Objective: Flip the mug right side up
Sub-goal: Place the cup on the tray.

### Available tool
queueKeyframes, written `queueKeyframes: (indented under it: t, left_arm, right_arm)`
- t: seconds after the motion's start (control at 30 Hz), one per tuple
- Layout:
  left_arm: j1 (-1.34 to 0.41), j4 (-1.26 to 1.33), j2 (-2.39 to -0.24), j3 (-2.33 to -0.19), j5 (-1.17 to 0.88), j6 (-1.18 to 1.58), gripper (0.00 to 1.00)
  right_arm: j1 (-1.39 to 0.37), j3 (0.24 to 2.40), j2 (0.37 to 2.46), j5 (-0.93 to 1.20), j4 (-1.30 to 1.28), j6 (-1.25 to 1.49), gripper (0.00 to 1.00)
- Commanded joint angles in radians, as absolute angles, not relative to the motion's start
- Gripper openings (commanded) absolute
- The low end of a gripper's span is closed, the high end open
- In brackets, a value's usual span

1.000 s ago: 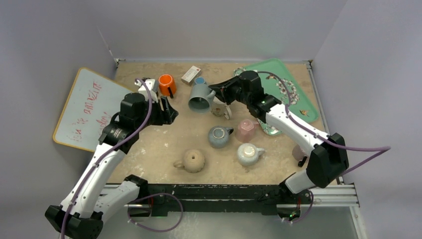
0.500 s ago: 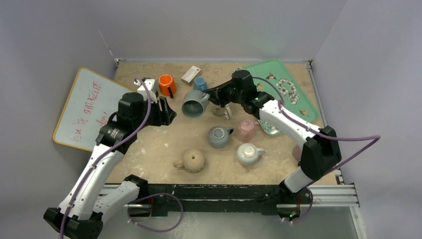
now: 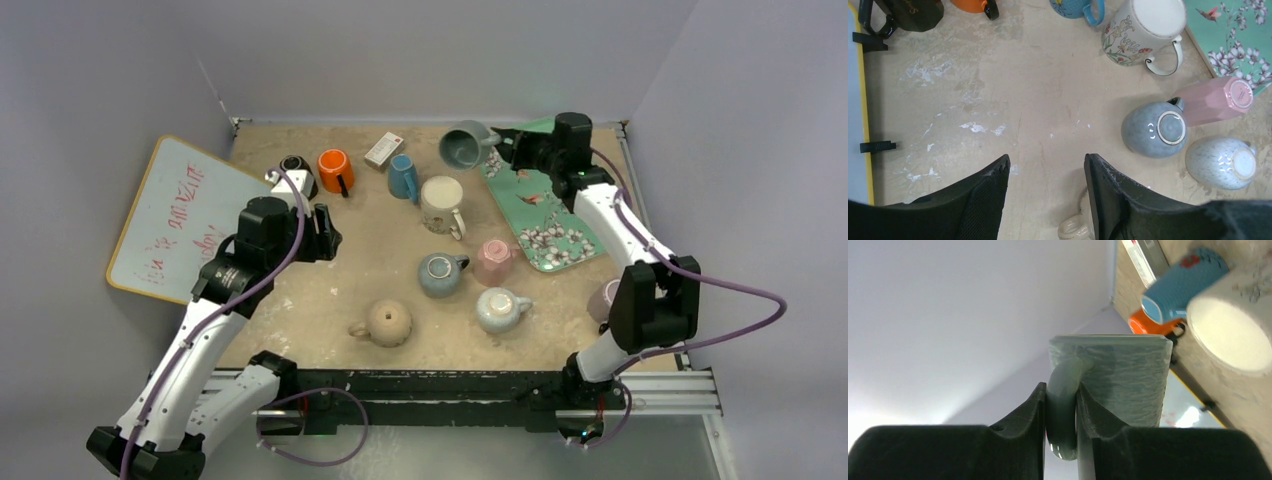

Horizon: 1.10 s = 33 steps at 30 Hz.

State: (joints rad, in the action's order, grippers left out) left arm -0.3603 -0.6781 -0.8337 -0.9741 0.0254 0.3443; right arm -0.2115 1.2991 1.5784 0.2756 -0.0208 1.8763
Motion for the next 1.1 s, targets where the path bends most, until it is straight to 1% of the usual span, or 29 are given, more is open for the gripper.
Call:
queueKeyframes:
  t: [0.0, 0.13, 0.27, 0.6, 1.07]
  left_arm:
    - [-0.357, -0.672, -0.834, -0.965, 0.048, 0.315, 0.55]
    - [-0.357, -0.673, -0.84, -0.961, 0.051, 0.309, 0.55]
    - [-0.357, -0.68, -0.843, -0.958, 0.059, 0.302, 0.55]
    - [-0.356, -0.684, -0.842, -0.948, 0.066, 0.299, 0.54]
    - [-0.357, -0.684, -0.852, -0.943, 0.061, 0.296, 0.54]
  right_arm:
    - [-0.111, 1.272, 1.543, 0.362, 0.182, 2.003, 0.0]
    - [-0.01, 1.258, 1.6, 0.391, 0.187, 2.016, 0.0]
    - [0.041, 1.25, 1.668, 0.378, 0.248, 2.029, 0.0]
    - [0.046, 1.333, 1.921, 0.374, 0.408, 2.103, 0.0]
    - [0.045, 1.451, 2.089, 0.357, 0.442, 2.122, 0.0]
